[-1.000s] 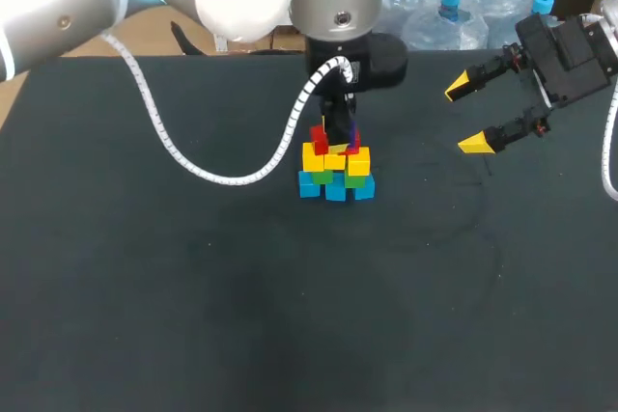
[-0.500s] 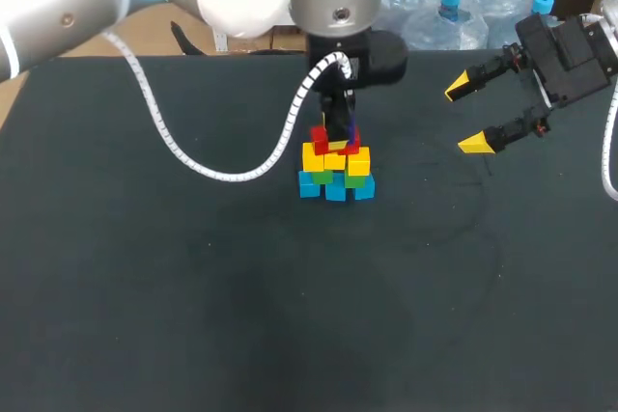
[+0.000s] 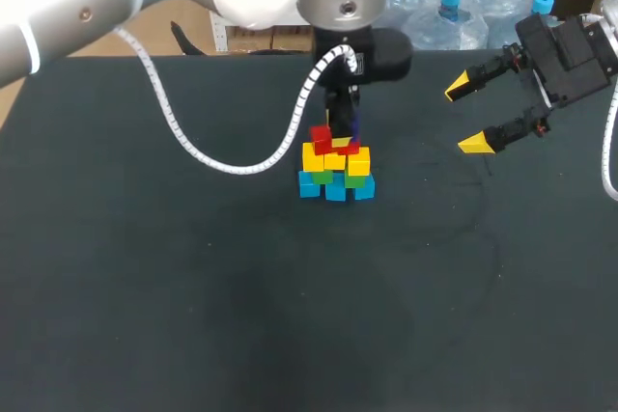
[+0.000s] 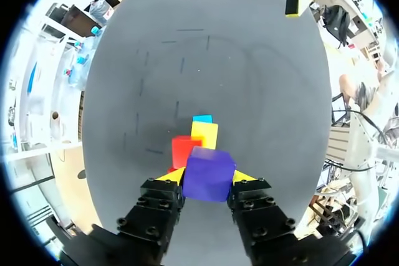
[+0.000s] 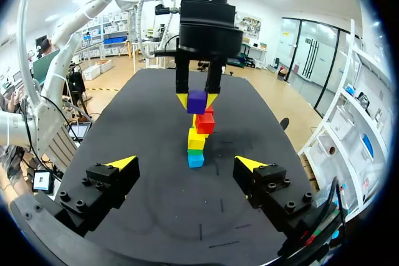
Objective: Place the blue cubes, place green cubes on the blue cubes, place the yellow cubes on the green cubes, then place the red cubes on the yellow cubes, and place purple cube on the red cubes.
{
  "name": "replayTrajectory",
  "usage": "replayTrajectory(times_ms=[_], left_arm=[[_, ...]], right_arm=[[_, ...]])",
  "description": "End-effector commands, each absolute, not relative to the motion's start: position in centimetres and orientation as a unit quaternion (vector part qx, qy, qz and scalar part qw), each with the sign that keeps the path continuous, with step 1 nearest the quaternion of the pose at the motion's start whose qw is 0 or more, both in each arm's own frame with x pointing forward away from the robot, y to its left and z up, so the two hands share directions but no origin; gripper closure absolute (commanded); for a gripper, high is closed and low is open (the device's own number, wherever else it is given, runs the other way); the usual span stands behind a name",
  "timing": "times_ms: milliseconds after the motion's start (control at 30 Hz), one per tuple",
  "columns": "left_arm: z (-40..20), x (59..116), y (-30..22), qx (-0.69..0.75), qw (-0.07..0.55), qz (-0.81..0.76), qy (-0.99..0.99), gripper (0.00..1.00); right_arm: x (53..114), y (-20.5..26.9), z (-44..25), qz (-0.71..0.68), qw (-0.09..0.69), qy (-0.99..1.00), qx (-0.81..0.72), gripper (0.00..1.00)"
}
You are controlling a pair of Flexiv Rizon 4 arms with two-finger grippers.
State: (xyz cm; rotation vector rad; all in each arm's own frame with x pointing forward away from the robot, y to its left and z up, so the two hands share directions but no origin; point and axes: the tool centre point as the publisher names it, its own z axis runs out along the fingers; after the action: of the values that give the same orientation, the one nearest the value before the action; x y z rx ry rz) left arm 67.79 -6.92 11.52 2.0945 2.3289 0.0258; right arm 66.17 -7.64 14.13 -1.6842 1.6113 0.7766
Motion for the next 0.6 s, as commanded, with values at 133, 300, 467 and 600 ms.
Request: replayTrajectory(times_ms=[133,300,467,600], left_arm=[[11.47,67.69,-7.04,0.668,-0.001,0.006,0.744,1.00],[11.45,67.39,-6.88,0.666,-0.003,0.006,0.746,1.00],[11.46,67.33,-6.84,0.665,-0.002,0.006,0.747,1.00],[11.40,67.31,-6.81,0.665,-0.002,0.005,0.747,1.00]], right_arm=[[66.11,-7.63,14.12,0.297,0.336,0.618,-0.646,0.00],[66.11,-7.63,14.12,0.297,0.336,0.618,-0.646,0.00],[66.11,-7.63,14.12,0.297,0.336,0.618,-0.646,0.00],[66.11,-7.63,14.12,0.297,0.336,0.618,-0.646,0.00]])
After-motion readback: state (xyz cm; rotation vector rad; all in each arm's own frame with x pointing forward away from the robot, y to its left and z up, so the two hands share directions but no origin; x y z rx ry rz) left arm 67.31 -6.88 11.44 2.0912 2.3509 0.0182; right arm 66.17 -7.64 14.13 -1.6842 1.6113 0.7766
